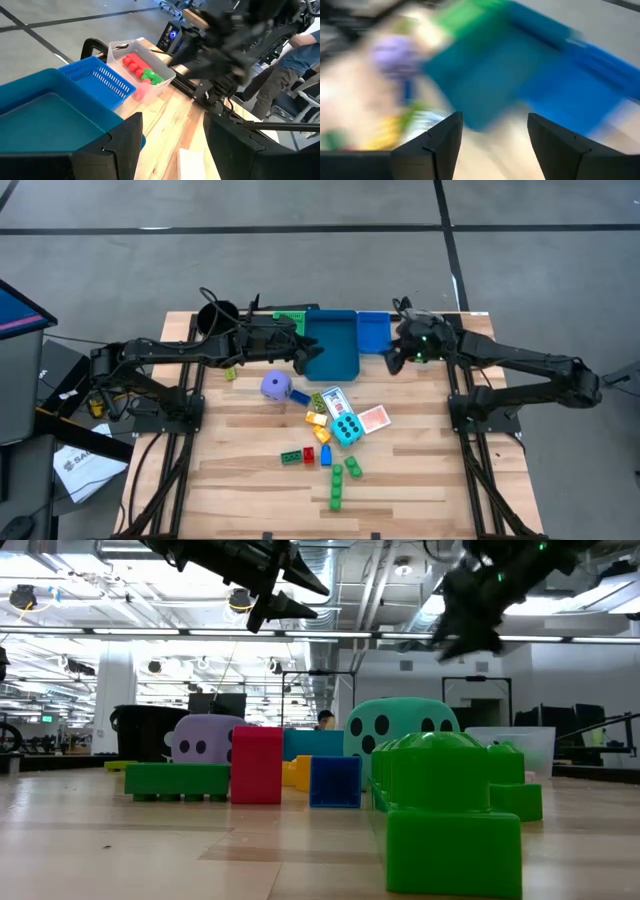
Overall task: Pick & Place Toys
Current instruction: Put the small blue game piece into the green bin
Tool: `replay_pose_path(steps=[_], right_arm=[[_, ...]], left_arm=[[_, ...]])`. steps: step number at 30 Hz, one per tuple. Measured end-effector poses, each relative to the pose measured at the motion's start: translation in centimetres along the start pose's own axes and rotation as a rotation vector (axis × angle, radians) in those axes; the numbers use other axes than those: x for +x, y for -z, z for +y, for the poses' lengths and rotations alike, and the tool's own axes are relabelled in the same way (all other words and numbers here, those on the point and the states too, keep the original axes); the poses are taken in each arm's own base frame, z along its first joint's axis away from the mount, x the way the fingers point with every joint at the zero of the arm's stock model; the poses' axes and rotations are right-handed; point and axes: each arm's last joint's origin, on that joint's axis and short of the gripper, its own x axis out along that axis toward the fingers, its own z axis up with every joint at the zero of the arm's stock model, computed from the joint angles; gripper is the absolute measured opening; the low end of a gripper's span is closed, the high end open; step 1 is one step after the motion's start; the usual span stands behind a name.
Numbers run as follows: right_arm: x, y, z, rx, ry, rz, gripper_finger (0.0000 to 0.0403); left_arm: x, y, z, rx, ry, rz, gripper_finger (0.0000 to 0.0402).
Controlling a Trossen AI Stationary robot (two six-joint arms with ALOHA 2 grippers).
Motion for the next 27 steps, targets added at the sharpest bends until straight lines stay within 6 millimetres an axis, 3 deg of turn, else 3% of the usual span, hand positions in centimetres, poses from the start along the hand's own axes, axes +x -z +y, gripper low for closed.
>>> replay_pose_path(steps=[3,8,17,27], right_arm=[[-0.2,-0.5,1.9,-0.049,-0.2,-0.062,0.022],[-0.6,-0.4,3.9,-0.087,-0.295,-0.098,0.022],[0.2,0.3,4.9,-0.112,-0.314,-0.052,0.0221],[3.7,1.7,5.7,0.026,-0.272,0.097,0.0221]], left_arm=[[0.0,0.2,0.0,0.011,0.016,0.024,0.0204],[-0.2,1.5,-0.1,0.107,0.051,0.174,0.0204],[-1.2,4.9,-0.1,0.475,0.022,0.484,0.0204],[-1.3,5.0,0.0,0.594,0.047,0.502,0.0204]])
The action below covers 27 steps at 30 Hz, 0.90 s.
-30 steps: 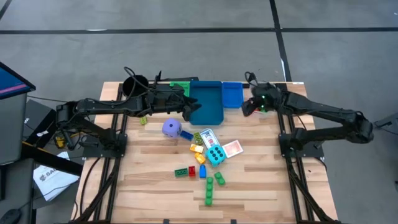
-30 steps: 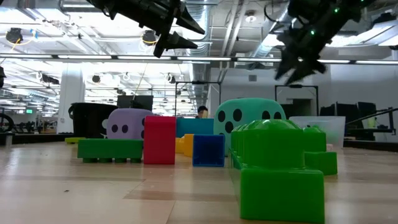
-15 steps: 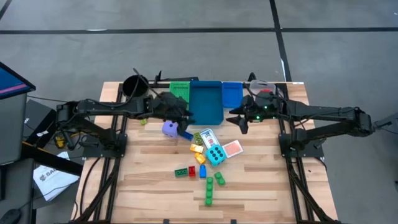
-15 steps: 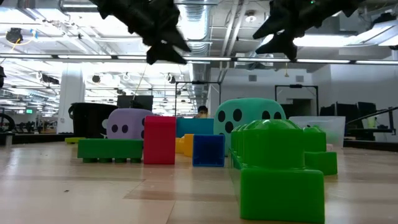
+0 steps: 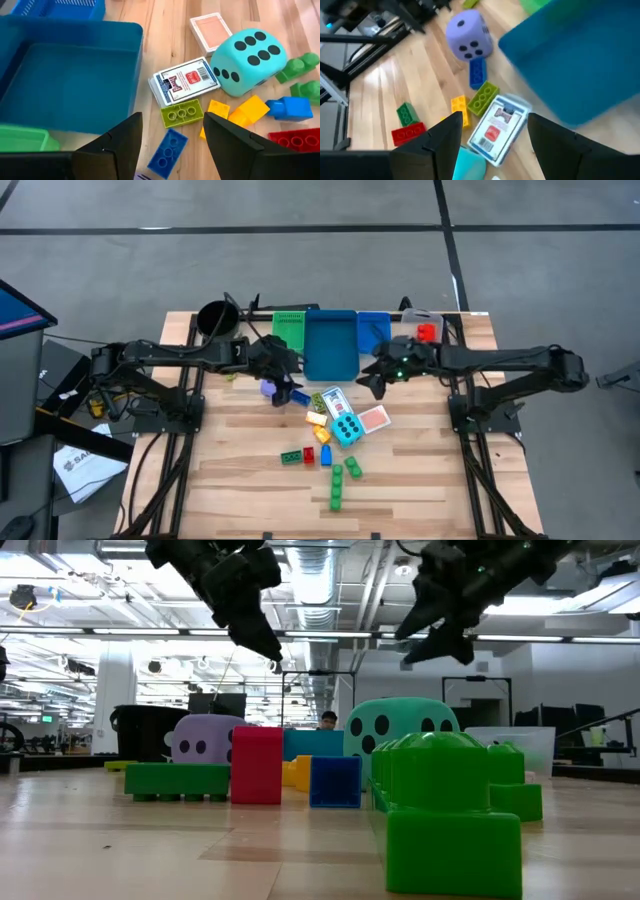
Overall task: Pick & Place Toys
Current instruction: Put the small blue game piece into the green bin
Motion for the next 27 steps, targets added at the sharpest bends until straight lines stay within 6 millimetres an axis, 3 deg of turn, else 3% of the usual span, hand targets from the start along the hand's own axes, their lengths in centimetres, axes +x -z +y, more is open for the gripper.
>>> replay_pose_path(steps=[10,27], right_arm=[[1.7,0.3,2.1,-0.055,-0.095,-0.042,0.0207],[-0.8,-0.7,2.4,-0.041,-0.105,-0.162,0.0162]], left_arm=[[0.7,1.3,-0.5,0.194,0.094,0.129,0.0204],[8.7,4.8,-0.9,0.309,0.206,0.365,0.0204]])
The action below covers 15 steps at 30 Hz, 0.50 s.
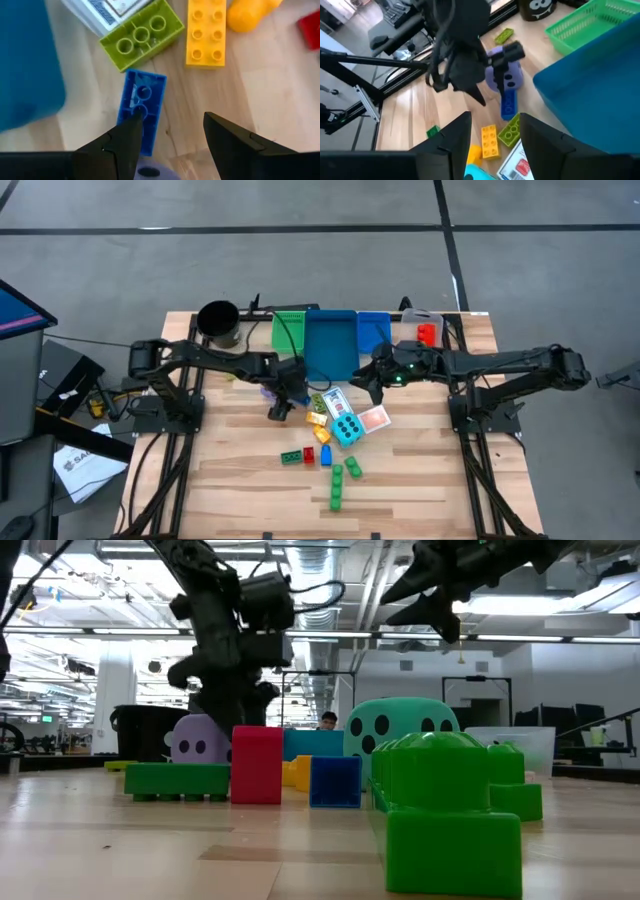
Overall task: Pick & Place Toys
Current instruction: Put the small blue game piece into the green bin
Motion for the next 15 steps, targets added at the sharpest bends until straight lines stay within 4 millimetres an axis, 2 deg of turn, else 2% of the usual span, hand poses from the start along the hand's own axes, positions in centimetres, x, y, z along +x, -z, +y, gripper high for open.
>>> replay_pose_path(steps=[4,7,15], right_arm=[[-0.4,-0.2,0.1,0.0,-0.003,-0.011,0.0169],[-0.5,-0.1,0.1,0.0,-0.002,-0.008,0.0175],[-0.2,0.4,-0.2,-0.008,0.026,0.042,0.0182]], left_arm=[[1.2,0.4,0.1,0.017,0.016,0.042,0.0204],[1.3,0.3,0.1,0.018,0.001,0.045,0.0204],[-0.8,-0.3,0.2,0.028,-0.047,-0.033,0.0204]])
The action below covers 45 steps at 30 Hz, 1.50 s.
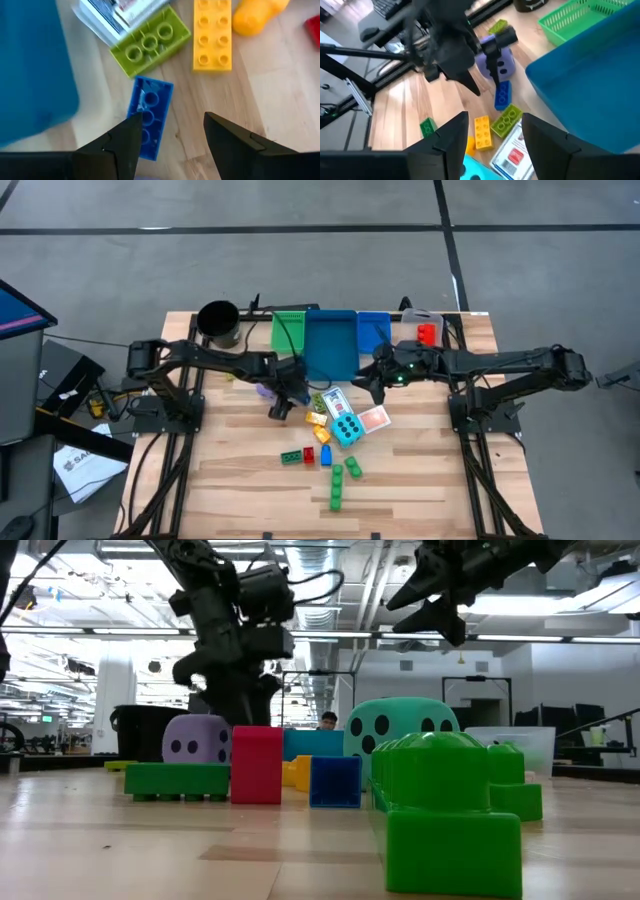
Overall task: Pick & Place Toys
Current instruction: Put the small blue game piece into the green bin
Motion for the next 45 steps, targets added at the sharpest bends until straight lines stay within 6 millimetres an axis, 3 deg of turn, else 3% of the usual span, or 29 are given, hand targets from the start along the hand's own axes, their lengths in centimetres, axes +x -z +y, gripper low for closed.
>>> replay_pose_path(steps=[5,11,23,34,45], right_arm=[[0.0,0.1,0.0,-0.002,0.004,0.007,0.0182],[0.0,0.1,-0.1,-0.001,0.006,0.01,0.0182],[0.0,0.2,-0.1,0.008,0.009,0.017,0.0182],[0.0,0.2,-0.1,0.008,0.011,0.021,0.0182],[0.0,0.3,-0.2,0.009,0.018,0.033,0.0182]], left_arm=[[-0.7,-0.6,0.2,0.012,-0.03,-0.063,0.0204],[0.1,-0.6,0.3,0.052,-0.032,-0.063,0.0207],[0.2,-0.1,0.8,-0.008,-0.069,-0.012,0.0278],[0.0,0.5,2.0,-0.018,-0.082,-0.006,0.0285],[2.9,1.1,1.8,-0.021,-0.041,0.06,0.0285]])
